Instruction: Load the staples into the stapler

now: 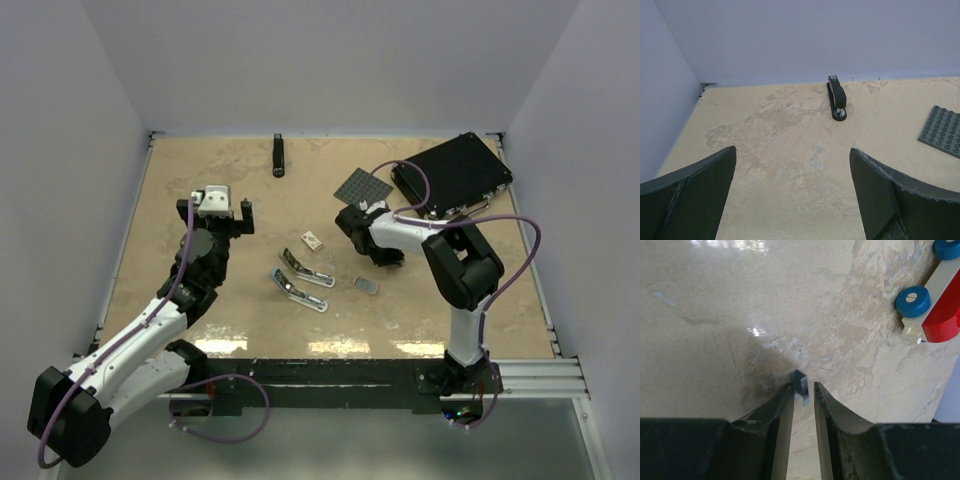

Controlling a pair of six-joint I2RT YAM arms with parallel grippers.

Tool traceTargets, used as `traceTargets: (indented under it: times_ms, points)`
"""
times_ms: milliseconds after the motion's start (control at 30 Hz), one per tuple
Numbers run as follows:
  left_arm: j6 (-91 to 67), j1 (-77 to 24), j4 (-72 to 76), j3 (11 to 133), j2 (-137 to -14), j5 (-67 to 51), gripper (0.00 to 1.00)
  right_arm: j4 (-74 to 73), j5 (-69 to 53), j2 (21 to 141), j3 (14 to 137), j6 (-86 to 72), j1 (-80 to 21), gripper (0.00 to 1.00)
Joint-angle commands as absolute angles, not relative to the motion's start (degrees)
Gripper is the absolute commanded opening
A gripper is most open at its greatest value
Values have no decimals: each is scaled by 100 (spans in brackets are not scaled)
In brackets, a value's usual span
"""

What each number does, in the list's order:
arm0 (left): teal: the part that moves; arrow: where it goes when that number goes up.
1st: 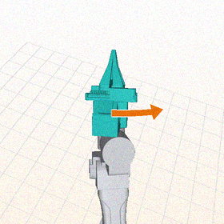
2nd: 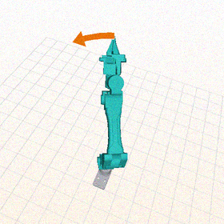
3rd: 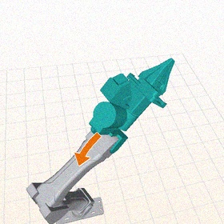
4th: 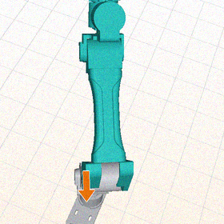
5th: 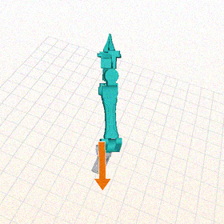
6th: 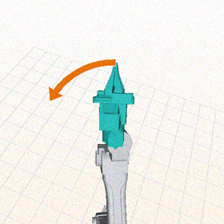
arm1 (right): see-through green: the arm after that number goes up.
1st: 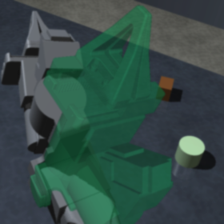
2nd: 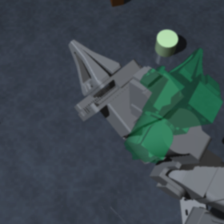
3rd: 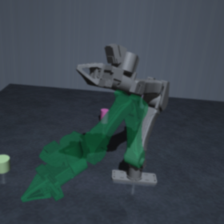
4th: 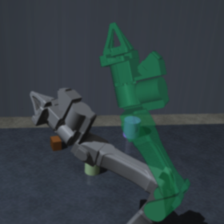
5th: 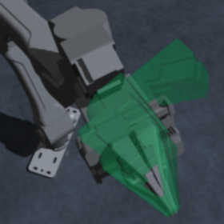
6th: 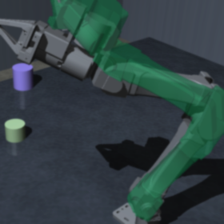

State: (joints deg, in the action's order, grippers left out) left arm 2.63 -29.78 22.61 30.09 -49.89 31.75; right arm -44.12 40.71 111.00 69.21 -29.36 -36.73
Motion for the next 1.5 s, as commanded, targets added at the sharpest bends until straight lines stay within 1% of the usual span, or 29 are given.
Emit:
traceTargets:
  times_ms: [0, 67, 333, 400, 467, 533, 633, 933, 1100, 1167, 1300, 1467]
  points:
    - [316, -3015, 2610, 2962, -4869, 3129, 100, -4271, 3718, 11294, 7084, -3234, -3902, 31]
    - [325, -3015, 2610, 2962, -4860, 3120, 100, -4280, 3648, 11320, 7119, -3252, -3955, 32]
    - [343, -3015, 2628, 2953, -4843, 3111, 100, -4131, 3305, 11268, 7093, -3296, -4034, 31]
    - [343, -3015, 2628, 2953, -4834, 3103, 100, -4140, 3340, 11259, 7075, -3278, -4043, 29]
    - [351, -3015, 2628, 2953, -4834, 3085, 100, -4157, 3357, 11302, 7093, -3252, -4052, 23]
    - [351, -3015, 2628, 2962, -4825, 3076, 100, -4175, 3419, 11346, 7110, -3252, -4078, 19]
    - [343, -3015, 2619, 2962, -4825, 3067, 100, -4262, 3559, 11443, 7189, -3261, -4165, 16]
    - [325, -3015, 2602, 2953, -4790, 3032, 100, -4895, 4288, 12128, 7873, -3165, -4684, 17]
    - [316, -3015, 2602, 2953, -4755, 3023, 100, -5238, 4596, 12506, 8235, -3006, -5018, 14]
    - [316, -3015, 2610, 2953, -4737, 3015, 100, -5247, 4614, 12612, 8314, -2945, -5141, 14]
    - [316, -3015, 2593, 2953, -4711, 3015, 100, -5247, 4650, 12656, 8437, -2769, -5343, 21]
    - [308, -3023, 2593, 2953, -4711, 3015, 100, -4975, 4272, 12209, 8446, -2584, -5414, 26]
